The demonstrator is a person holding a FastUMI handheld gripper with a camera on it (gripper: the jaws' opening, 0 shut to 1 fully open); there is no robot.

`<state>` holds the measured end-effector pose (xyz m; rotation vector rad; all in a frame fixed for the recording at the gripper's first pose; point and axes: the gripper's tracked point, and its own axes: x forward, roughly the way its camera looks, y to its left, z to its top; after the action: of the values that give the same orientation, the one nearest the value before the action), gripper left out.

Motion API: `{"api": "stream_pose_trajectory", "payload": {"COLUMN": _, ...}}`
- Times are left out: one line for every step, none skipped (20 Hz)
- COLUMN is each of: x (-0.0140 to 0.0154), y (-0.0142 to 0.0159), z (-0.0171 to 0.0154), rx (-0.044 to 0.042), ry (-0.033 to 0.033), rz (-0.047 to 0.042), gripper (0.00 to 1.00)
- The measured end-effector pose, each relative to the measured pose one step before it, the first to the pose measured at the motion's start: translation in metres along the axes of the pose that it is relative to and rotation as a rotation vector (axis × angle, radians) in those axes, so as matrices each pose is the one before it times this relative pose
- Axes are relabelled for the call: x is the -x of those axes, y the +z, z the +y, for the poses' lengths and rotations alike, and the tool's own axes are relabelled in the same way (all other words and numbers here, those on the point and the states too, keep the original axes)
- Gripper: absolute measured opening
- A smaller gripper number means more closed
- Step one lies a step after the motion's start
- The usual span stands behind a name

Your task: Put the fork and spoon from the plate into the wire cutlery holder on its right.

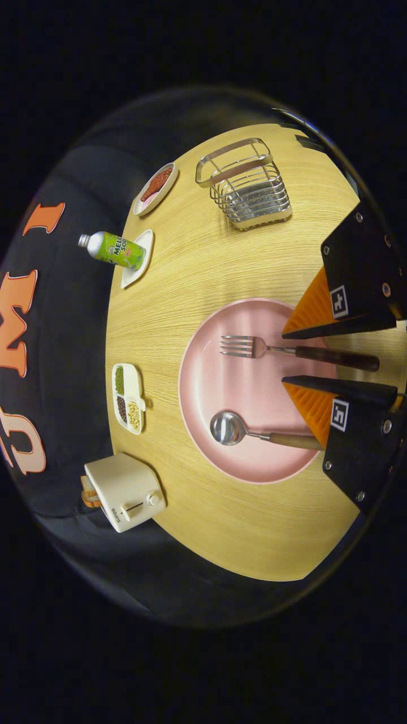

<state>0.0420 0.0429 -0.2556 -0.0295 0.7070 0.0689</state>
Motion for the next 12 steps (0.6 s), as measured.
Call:
{"api": "stream_pose_trajectory", "payload": {"x": -0.00162, "y": -0.00414, "z": 0.00032, "rx": -0.00625, "ry": -0.00148, "rz": 0.01310, "gripper": 0.37}}
{"api": "stream_pose_trajectory", "payload": {"x": -0.00090, "y": 0.00024, "z": 0.00229, "rx": -0.00798, "ry": 0.00795, "rz": 0.00129, "gripper": 0.37}}
{"api": "stream_pose_trajectory", "payload": {"x": -0.00239, "y": -0.00081, "z": 0.00076, "rx": -0.00345, "ry": 0.00038, "rz": 0.00644, "gripper": 0.37}}
{"api": "stream_pose_trajectory", "payload": {"x": -0.00262, "y": 0.00028, "z": -0.00020, "rx": 0.00191, "ry": -0.00235, "rz": 0.00644, "gripper": 0.36}}
{"api": "stream_pose_trajectory", "payload": {"x": -0.00259, "y": -0.00234, "z": -0.00176, "rx": -0.00145, "ry": -0.00767, "rz": 0.01017, "gripper": 0.36}}
{"api": "stream_pose_trajectory", "payload": {"x": 0.00051, "y": 0.00098, "z": -0.00069, "rx": -0.01101, "ry": -0.00368, "rz": 0.00456, "gripper": 0.23}}
{"api": "stream_pose_trajectory", "payload": {"x": -0.00477, "y": 0.00031, "z": -0.00032, "rx": -0.01096, "ry": -0.00045, "rz": -0.00120, "gripper": 0.17}}
{"api": "stream_pose_trajectory", "payload": {"x": 0.00173, "y": 0.00086, "z": 0.00044, "rx": -0.00892, "ry": 0.00476, "rz": 0.00576, "gripper": 0.09}}
{"api": "stream_pose_trajectory", "payload": {"x": -0.00135, "y": 0.00128, "z": -0.00007, "rx": -0.00896, "ry": 0.00117, "rz": -0.00106, "gripper": 0.07}}
{"api": "stream_pose_trajectory", "payload": {"x": 0.00070, "y": 0.00013, "z": 0.00003, "rx": -0.00293, "ry": 0.00598, "rz": 0.00457, "gripper": 0.05}}
{"api": "stream_pose_trajectory", "payload": {"x": 0.00227, "y": -0.00046, "z": -0.00016, "rx": -0.00508, "ry": 0.00738, "rz": 0.00480, "gripper": 0.04}}
{"api": "stream_pose_trajectory", "payload": {"x": 0.00428, "y": 0.00078, "z": 0.00061, "rx": -0.00937, "ry": 0.01428, "rz": 0.00451, "gripper": 0.04}}
